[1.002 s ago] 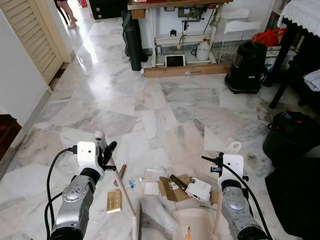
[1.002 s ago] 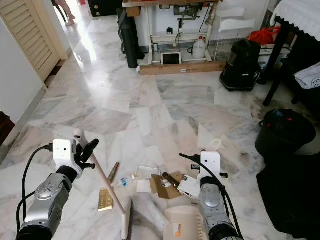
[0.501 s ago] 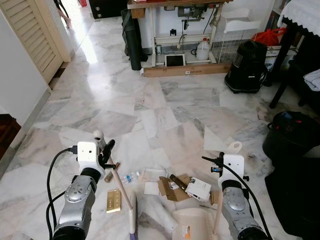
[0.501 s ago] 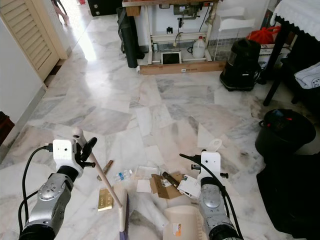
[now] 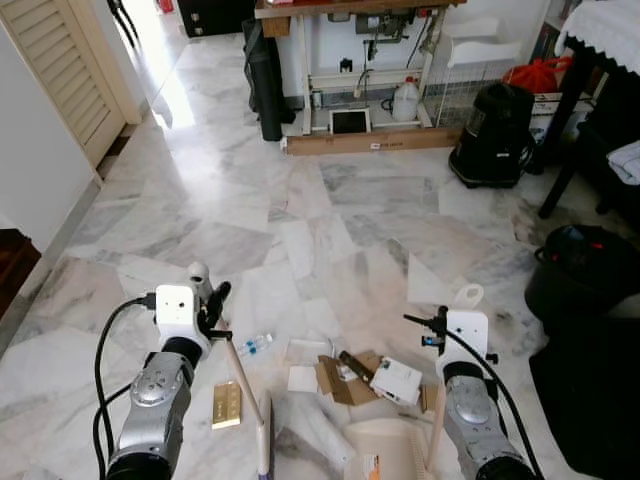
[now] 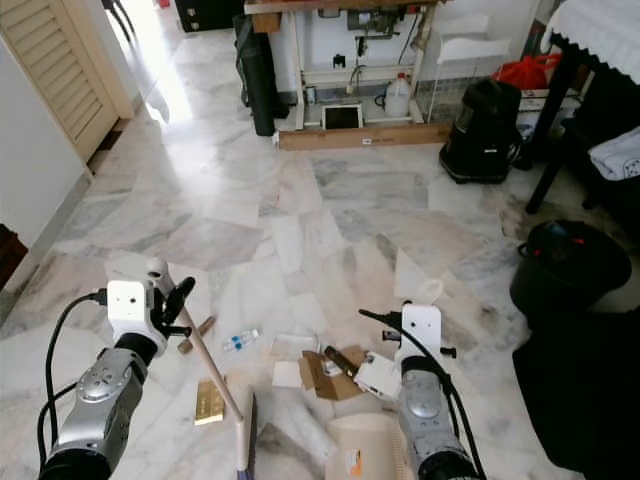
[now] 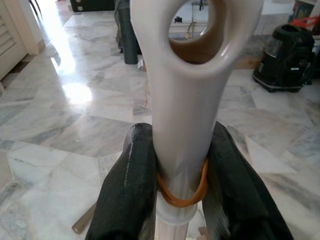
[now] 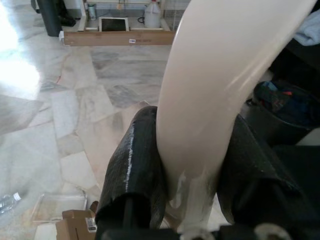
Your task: Sweep floor
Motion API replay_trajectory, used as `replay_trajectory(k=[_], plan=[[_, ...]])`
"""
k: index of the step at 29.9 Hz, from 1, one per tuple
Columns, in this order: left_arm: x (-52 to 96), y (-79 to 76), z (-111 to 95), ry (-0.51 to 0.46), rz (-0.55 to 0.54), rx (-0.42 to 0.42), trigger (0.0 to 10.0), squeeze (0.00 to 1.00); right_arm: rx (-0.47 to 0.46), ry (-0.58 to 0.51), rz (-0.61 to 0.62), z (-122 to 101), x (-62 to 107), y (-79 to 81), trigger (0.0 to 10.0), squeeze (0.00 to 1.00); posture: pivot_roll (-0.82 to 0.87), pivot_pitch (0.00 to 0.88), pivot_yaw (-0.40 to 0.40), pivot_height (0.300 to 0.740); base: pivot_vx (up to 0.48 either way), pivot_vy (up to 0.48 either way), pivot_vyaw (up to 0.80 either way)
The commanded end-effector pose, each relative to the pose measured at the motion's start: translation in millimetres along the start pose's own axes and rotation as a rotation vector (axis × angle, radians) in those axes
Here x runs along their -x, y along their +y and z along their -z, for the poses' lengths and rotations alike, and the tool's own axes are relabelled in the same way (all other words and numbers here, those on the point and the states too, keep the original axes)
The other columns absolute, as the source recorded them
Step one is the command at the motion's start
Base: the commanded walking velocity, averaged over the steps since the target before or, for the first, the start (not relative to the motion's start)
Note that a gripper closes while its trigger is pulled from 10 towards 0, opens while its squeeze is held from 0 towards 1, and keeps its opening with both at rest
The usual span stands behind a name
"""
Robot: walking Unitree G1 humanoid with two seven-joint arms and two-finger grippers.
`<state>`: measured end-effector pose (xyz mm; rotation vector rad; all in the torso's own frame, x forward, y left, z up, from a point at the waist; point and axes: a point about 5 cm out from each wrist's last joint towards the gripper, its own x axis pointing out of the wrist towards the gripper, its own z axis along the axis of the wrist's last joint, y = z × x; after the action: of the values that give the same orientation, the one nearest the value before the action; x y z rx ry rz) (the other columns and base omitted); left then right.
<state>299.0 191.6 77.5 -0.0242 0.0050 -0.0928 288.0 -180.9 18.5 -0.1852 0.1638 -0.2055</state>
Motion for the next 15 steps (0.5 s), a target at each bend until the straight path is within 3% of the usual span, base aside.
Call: replay_trajectory(k=[1, 8, 15], plan=[[-2.8, 1.7, -6.2, -0.031, 0.003, -0.023, 10.0, 0.00, -0.006, -0.010, -0.011, -3.5, -1.5, 3.3, 10.0, 0.00, 0.07, 0.033, 0.065, 0.740, 0.326, 0.000, 0.00], [-3.1, 1.0, -7.0, -0.034, 0.014, -0.025, 10.0, 0.00, -0.005, -0.006, -0.014, -3.1, -1.4, 4.0, 10.0, 0.00, 0.07, 0.029, 0.067, 0.740, 0.334, 0.000, 0.00], [-3.3, -2.1, -6.4, -0.035, 0.037, -0.015, 10.0, 0.00, -0.006, -0.006, -0.018, -2.9, -0.8, 5.3, 10.0, 0.00, 0.07, 0.027, 0.068, 0.740, 0.000, 0.000, 0.00]])
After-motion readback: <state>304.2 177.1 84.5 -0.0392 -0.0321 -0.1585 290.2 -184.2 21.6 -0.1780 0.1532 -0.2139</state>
